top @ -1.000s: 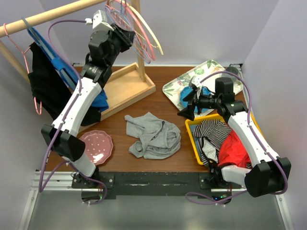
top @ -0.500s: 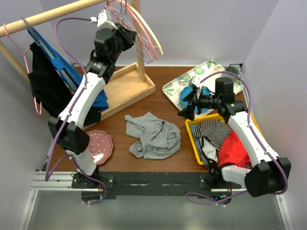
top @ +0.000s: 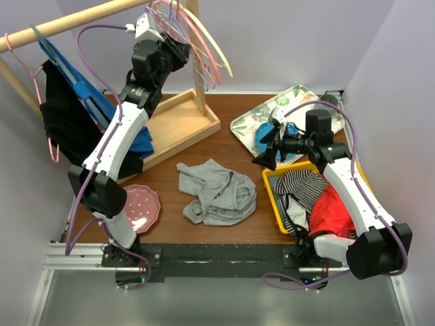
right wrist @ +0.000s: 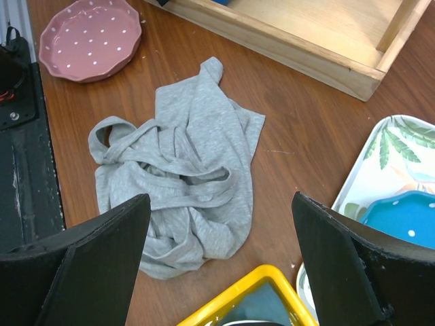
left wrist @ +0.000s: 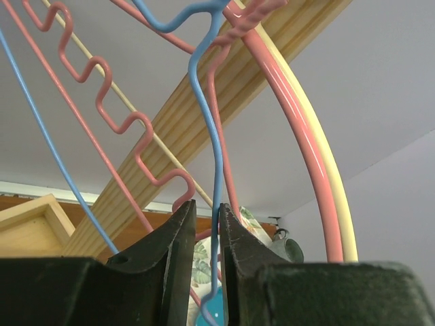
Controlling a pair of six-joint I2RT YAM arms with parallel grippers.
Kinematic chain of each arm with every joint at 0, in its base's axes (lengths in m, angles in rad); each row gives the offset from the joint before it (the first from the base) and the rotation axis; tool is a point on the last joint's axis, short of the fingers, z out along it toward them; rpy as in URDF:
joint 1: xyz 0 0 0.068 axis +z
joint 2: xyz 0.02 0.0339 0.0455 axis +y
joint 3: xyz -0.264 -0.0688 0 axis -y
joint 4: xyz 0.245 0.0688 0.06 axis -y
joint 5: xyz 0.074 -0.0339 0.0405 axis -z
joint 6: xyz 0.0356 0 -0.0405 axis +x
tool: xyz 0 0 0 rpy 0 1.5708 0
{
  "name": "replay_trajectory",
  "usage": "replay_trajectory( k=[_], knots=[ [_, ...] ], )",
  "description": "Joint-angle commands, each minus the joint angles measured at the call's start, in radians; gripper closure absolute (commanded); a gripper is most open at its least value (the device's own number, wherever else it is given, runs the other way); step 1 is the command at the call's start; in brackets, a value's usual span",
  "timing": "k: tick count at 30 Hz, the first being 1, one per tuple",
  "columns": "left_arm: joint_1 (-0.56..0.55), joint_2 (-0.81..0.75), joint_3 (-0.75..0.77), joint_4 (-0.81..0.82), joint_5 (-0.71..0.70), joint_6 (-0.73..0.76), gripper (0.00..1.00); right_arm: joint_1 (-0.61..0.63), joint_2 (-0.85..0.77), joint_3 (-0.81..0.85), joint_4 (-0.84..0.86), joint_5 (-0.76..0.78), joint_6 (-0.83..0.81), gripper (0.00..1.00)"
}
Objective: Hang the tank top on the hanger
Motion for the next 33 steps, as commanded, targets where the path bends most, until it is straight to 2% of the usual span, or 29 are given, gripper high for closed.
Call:
replay_trajectory(
  k=[1,5,9,27,33],
  knots=[
    [0.012,0.012,0.031,0.039,0.011,0.023,0.78,-0.010,0.006,0.004,0.020,-0.023,-0.002,0.11],
    [0.018,0.005,0.028,0.044,0.014,0.028,0.83,-0.013,0.006,0.004,0.020,-0.021,-0.002,0.11],
    [0.032,-0.021,0.008,0.061,0.029,0.026,1.00,-0.014,0.008,0.004,0.020,-0.021,-0.002,0.11],
    [0.072,-0.247,-0.145,0.163,0.086,0.002,1.00,-0.019,0.008,0.002,0.014,-0.024,-0.016,0.11],
    [0.072,-0.374,-0.311,0.205,0.159,-0.021,1.00,-0.022,-0.006,0.013,-0.042,-0.075,-0.082,0.11]
  ],
)
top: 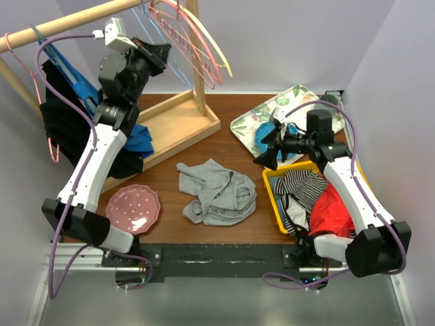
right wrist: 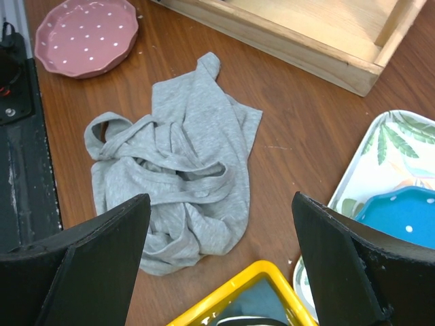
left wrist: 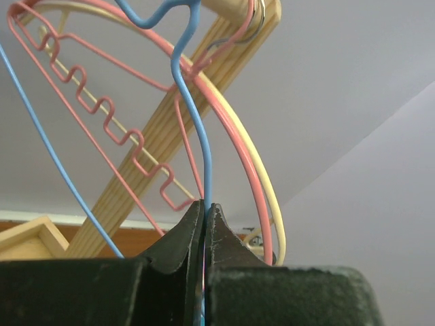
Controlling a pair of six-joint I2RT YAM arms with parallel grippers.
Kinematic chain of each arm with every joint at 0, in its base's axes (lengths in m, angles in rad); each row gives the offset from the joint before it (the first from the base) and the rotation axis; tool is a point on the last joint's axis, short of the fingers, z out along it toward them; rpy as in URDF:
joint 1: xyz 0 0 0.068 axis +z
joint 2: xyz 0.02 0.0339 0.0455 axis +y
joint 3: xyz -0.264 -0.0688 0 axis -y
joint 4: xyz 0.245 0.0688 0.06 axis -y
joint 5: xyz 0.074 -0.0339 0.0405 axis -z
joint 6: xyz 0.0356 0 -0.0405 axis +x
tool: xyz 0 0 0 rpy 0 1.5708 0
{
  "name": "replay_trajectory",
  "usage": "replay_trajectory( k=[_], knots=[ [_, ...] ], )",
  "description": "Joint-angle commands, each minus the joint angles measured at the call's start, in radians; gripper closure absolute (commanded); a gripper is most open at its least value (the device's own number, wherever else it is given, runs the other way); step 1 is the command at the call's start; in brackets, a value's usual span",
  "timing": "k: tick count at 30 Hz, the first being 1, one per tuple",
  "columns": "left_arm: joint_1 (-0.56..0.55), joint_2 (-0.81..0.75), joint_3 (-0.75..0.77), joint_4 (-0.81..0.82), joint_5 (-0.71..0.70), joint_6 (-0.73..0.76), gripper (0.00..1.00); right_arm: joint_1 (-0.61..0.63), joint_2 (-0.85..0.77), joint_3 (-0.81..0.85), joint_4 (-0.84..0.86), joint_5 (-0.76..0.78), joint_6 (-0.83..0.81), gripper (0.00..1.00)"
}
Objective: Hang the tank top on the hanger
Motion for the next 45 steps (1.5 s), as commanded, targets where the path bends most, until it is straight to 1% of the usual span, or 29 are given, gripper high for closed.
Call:
replay_trajectory(
  k=[1,3,6,7,8,11,12,14,15,16,17,18,19,22,23,24,26,27,29,30,32,36,38,39,41,42,43,44,45],
  knots=[
    [0.006,-0.116,-0.125,0.089,0.075,-0.018,1.00,-0.002,-0.016,0.023,-0.054,-0.073,-0.082,0.11],
    [0.006,-0.180,-0.171,0.100,0.100,-0.024,1.00,-0.001,-0.006,0.041,-0.091,-0.085,-0.110,0.11],
    [0.006,-0.263,-0.250,0.095,0.131,-0.025,1.00,0.019,0.018,0.111,-0.201,-0.067,-0.183,0.11],
    [0.006,-0.285,-0.289,0.094,0.140,-0.027,1.00,0.030,0.023,0.160,-0.273,-0.055,-0.229,0.11],
    [0.006,-0.328,-0.308,0.091,0.148,-0.032,1.00,0.045,0.030,0.187,-0.308,-0.041,-0.248,0.11],
    [0.003,-0.407,-0.405,0.109,0.194,-0.068,1.00,0.149,0.063,0.318,-0.425,0.059,-0.282,0.11],
    [0.001,-0.424,-0.428,0.111,0.220,-0.081,1.00,0.221,0.075,0.355,-0.445,0.089,-0.277,0.11],
    [-0.013,-0.475,-0.497,0.124,0.239,-0.105,1.00,0.289,0.118,0.470,-0.485,0.145,-0.236,0.11],
    [-0.022,-0.492,-0.517,0.125,0.243,-0.107,1.00,0.358,0.136,0.512,-0.491,0.165,-0.216,0.11],
    [-0.051,-0.507,-0.547,0.120,0.237,-0.107,1.00,0.390,0.179,0.597,-0.497,0.209,-0.172,0.11],
    [-0.069,-0.535,-0.561,0.106,0.225,-0.102,1.00,0.421,0.199,0.640,-0.496,0.221,-0.145,0.11],
    [-0.094,-0.547,-0.573,0.099,0.182,-0.098,1.00,0.471,0.223,0.683,-0.490,0.237,-0.118,0.11],
    [-0.152,-0.556,-0.590,0.086,0.152,-0.091,1.00,0.493,0.247,0.766,-0.478,0.255,-0.064,0.11],
    [-0.247,-0.583,-0.626,0.054,0.030,-0.088,1.00,0.573,0.328,0.889,-0.422,0.318,0.054,0.11],
    [-0.263,-0.596,-0.633,0.043,0.001,-0.094,1.00,0.587,0.357,0.909,-0.410,0.330,0.082,0.11],
    [-0.276,-0.604,-0.643,0.039,-0.066,-0.102,1.00,0.599,0.362,0.925,-0.395,0.327,0.106,0.11],
    [-0.310,-0.622,-0.678,0.040,-0.114,-0.130,1.00,0.599,0.371,0.919,-0.335,0.359,0.200,0.11],
    [-0.319,-0.625,-0.689,0.036,-0.154,-0.142,1.00,0.602,0.376,0.906,-0.323,0.407,0.218,0.11],
    [-0.349,-0.629,-0.710,0.036,-0.186,-0.160,1.00,0.604,0.376,0.888,-0.275,0.476,0.302,0.11],
    [-0.359,-0.629,-0.715,0.036,-0.223,-0.168,1.00,0.610,0.377,0.879,-0.264,0.516,0.323,0.11],
    [-0.387,-0.624,-0.727,0.043,-0.246,-0.185,1.00,0.627,0.382,0.863,-0.237,0.571,0.364,0.11],
    [-0.439,-0.601,-0.728,0.045,-0.333,-0.206,1.00,0.679,0.417,0.859,-0.217,0.652,0.386,0.13],
    [-0.465,-0.586,-0.728,0.045,-0.358,-0.219,1.00,0.700,0.435,0.857,-0.215,0.729,0.381,0.19],
    [-0.473,-0.583,-0.728,0.046,-0.375,-0.220,1.00,0.712,0.438,0.848,-0.209,0.754,0.383,0.30],
    [-0.490,-0.580,-0.728,0.046,-0.390,-0.219,1.00,0.716,0.435,0.830,-0.201,0.819,0.384,0.43],
    [-0.493,-0.583,-0.728,0.045,-0.405,-0.217,1.00,0.714,0.428,0.805,-0.197,0.832,0.384,0.48],
    [-0.496,-0.584,-0.732,0.042,-0.412,-0.219,1.00,0.717,0.422,0.790,-0.189,0.841,0.381,0.58],
    [-0.496,-0.590,-0.735,0.046,-0.415,-0.214,1.00,0.716,0.403,0.775,-0.184,0.846,0.378,0.64],
    [-0.496,-0.592,-0.739,0.046,-0.416,-0.213,1.00,0.714,0.396,0.750,-0.181,0.846,0.376,0.77]
  ],
)
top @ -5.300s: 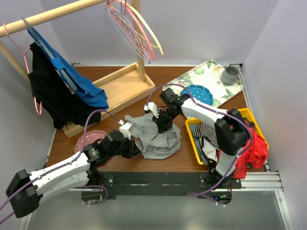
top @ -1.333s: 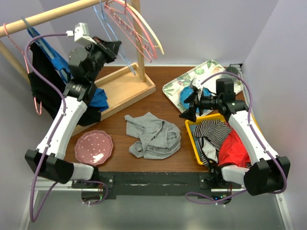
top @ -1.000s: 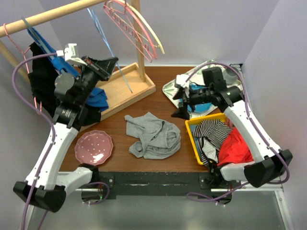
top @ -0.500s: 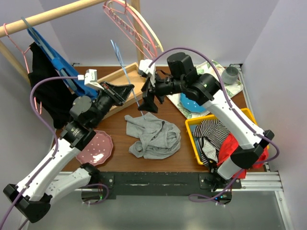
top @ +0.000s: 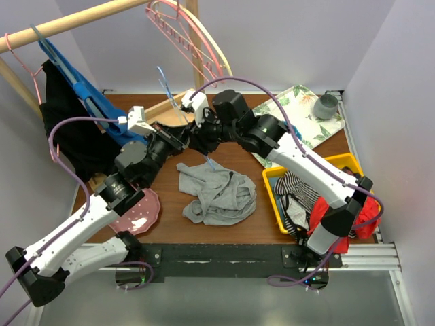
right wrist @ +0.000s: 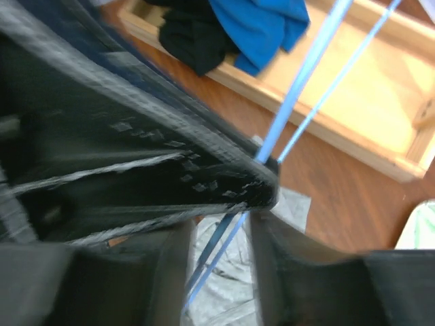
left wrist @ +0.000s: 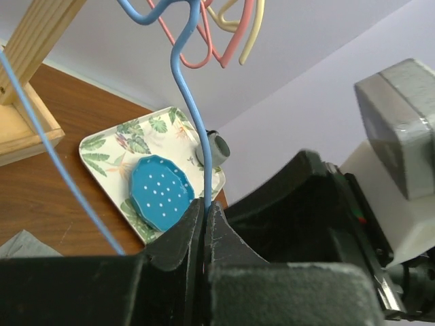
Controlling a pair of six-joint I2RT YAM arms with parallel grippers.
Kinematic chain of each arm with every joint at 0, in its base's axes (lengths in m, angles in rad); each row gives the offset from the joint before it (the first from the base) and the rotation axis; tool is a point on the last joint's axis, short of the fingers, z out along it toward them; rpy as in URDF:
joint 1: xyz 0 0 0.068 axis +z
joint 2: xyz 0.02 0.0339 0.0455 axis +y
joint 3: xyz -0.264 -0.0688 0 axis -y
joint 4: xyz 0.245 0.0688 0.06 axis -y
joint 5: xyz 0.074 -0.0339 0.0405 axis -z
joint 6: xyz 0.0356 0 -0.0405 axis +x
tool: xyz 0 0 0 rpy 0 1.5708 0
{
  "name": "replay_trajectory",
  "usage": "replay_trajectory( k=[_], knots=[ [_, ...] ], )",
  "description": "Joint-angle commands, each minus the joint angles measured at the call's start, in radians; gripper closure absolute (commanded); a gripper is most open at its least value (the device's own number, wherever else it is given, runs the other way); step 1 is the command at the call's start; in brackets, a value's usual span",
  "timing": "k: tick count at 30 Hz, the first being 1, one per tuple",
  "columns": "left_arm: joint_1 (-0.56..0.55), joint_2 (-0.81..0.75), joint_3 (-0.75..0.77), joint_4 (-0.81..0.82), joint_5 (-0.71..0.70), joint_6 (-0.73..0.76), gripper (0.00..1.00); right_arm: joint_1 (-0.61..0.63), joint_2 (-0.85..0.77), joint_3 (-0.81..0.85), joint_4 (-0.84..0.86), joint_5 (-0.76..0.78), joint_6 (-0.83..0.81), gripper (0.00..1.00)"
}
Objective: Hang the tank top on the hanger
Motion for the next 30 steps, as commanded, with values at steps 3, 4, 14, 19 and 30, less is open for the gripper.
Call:
replay_trajectory(
  k=[3,4,14,19,30],
  knots=[
    [-0.018,-0.022,-0.028,0.063,-0.041,0.006,1.00,-0.003,-0.073,-0.077,0.075,0.081,0.010,0.98],
    [-0.018,-0.025,-0.034,0.069,-0.031,0.020,1.00,-0.003,-0.078,-0.082,0.072,0.078,0.004,1.00],
    [-0.014,-0.225,-0.100,0.013,0.189,0.356,0.23,-0.217,-0.228,-0.233,0.057,-0.193,-0.076,1.00],
    [-0.014,-0.275,-0.045,-0.196,0.446,0.752,0.18,-0.334,-0.328,-0.358,-0.055,-0.388,-0.363,1.00],
    [-0.014,-0.419,-0.094,-0.331,0.601,1.312,0.11,-0.342,-0.437,-0.461,-0.363,-0.397,-0.831,1.00]
  ],
)
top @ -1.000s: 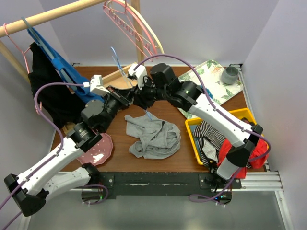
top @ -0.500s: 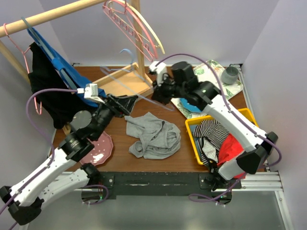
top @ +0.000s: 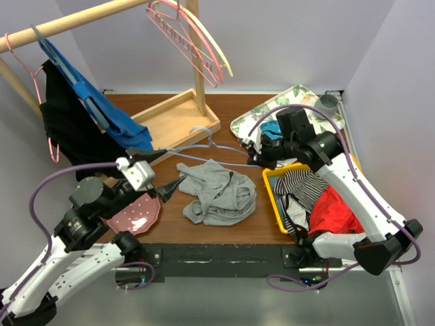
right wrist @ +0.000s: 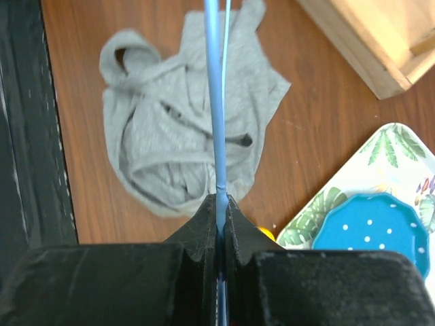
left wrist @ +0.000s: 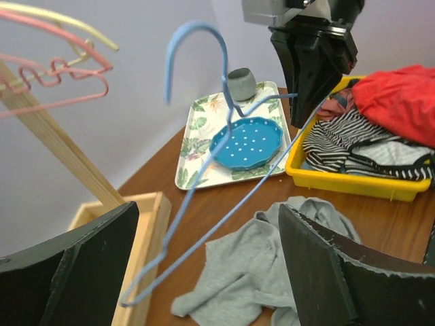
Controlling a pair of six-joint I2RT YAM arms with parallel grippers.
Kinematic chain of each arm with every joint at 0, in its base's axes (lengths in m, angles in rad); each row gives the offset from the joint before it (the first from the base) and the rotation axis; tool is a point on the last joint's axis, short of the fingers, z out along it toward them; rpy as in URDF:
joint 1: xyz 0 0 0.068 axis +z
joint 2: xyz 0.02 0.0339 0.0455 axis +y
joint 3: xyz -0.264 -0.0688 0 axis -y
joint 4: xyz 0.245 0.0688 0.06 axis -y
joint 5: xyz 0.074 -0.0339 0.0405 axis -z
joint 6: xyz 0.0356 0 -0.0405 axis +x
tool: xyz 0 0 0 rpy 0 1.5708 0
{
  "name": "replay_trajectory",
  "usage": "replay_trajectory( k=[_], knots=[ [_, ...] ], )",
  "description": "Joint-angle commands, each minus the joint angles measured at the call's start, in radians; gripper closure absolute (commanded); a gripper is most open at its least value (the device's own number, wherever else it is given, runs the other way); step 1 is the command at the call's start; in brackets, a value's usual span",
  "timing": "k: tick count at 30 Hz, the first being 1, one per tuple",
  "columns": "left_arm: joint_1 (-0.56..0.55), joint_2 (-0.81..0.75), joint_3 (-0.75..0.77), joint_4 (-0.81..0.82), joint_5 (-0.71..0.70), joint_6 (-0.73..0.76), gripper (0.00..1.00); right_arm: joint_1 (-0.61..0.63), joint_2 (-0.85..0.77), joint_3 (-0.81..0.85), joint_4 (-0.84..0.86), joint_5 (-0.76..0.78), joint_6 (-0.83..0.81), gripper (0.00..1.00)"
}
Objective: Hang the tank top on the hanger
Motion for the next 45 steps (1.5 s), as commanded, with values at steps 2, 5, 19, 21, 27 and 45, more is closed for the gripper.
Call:
replay_trajectory(
  k=[2,5,19,21,27,45],
  knots=[
    [-0.001,0.024,-0.019,-0.044,0.159,0.236,0.11,0.002,-0.025,0.001,-0.169,-0.068,-0.260,1.00],
    [-0.001,0.074,-0.035,-0.064,0.242,0.236,0.11,0.002,-0.025,-0.005,-0.208,-0.106,-0.307,1.00],
    [-0.001,0.300,-0.079,0.046,0.484,0.124,0.94,0.002,0.000,-0.026,-0.243,-0.201,-0.375,1.00],
    [-0.001,0.310,-0.088,0.057,0.498,0.095,1.00,0.002,0.003,-0.030,-0.238,-0.203,-0.374,1.00],
    [-0.001,0.321,-0.174,0.222,0.518,-0.084,1.00,0.004,0.047,0.021,-0.280,-0.262,-0.360,0.52],
    [-0.005,0.497,-0.185,0.473,0.420,-0.273,1.00,0.112,0.190,0.142,-0.220,-0.344,-0.124,1.00]
  ],
)
